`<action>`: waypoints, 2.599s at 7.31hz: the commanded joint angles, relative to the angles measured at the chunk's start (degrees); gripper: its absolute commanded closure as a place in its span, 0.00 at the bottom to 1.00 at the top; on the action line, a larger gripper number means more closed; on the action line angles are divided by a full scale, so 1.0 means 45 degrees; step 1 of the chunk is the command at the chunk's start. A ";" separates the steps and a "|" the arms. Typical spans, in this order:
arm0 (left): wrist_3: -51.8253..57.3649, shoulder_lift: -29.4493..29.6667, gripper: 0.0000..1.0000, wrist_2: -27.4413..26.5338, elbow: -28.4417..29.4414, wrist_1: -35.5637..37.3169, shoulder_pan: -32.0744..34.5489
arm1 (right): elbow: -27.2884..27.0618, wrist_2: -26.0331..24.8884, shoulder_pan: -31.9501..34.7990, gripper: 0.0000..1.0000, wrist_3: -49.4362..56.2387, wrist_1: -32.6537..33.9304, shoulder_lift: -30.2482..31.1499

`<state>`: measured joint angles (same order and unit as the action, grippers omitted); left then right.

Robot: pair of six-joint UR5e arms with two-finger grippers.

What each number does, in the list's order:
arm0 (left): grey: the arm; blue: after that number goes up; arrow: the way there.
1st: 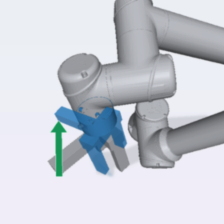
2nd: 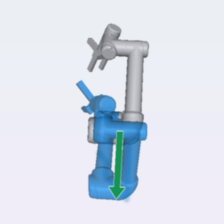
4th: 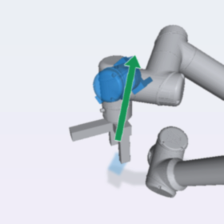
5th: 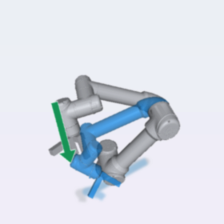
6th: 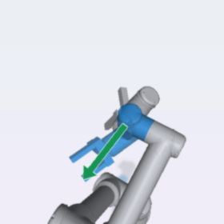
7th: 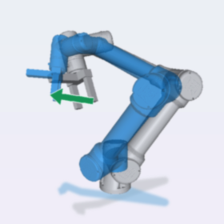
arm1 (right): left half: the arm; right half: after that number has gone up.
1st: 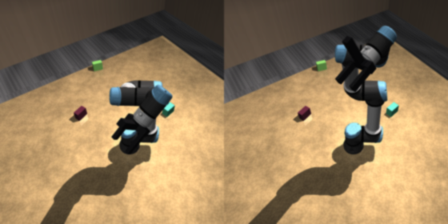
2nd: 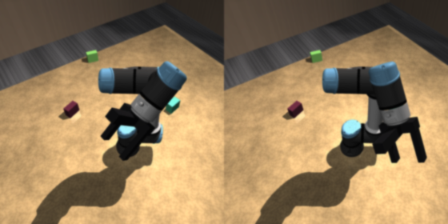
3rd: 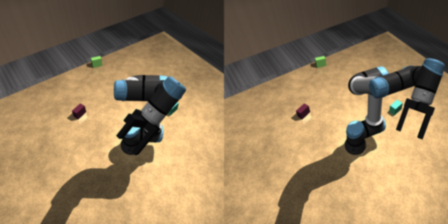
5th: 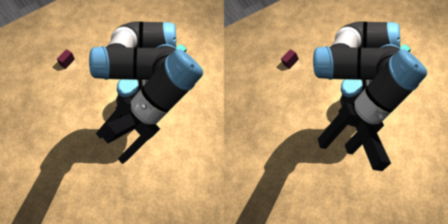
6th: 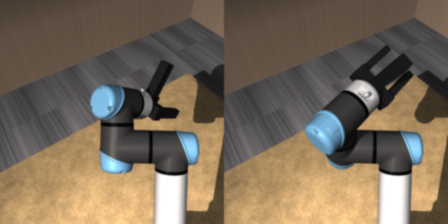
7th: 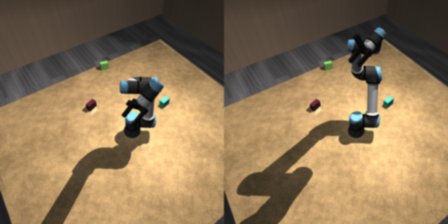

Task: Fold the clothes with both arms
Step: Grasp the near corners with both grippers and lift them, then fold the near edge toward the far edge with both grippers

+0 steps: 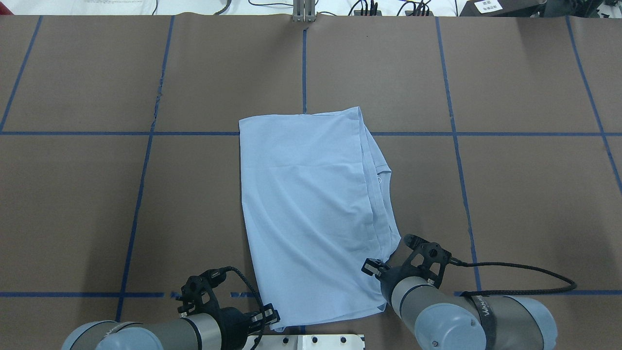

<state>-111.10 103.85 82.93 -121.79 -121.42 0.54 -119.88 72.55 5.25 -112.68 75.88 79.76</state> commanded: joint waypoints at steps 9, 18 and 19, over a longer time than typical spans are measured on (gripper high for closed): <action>0.4548 0.1706 1.00 0.2274 0.0456 0.4736 0.4293 | 0.2666 0.2412 0.3634 1.00 0.2476 0.3411 -0.4633; 0.6211 0.2352 1.00 0.2294 0.2609 0.4658 0.5525 | 0.6288 0.2939 0.4809 1.00 0.3418 0.1575 -0.6063; 0.6192 0.2352 1.00 0.2294 0.2630 0.4561 0.5545 | 0.6288 0.3017 0.4849 1.00 0.3573 0.1575 -0.6083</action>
<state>-83.24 114.42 93.26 -110.31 -100.54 25.36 -91.64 85.76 26.73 -97.24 82.97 52.51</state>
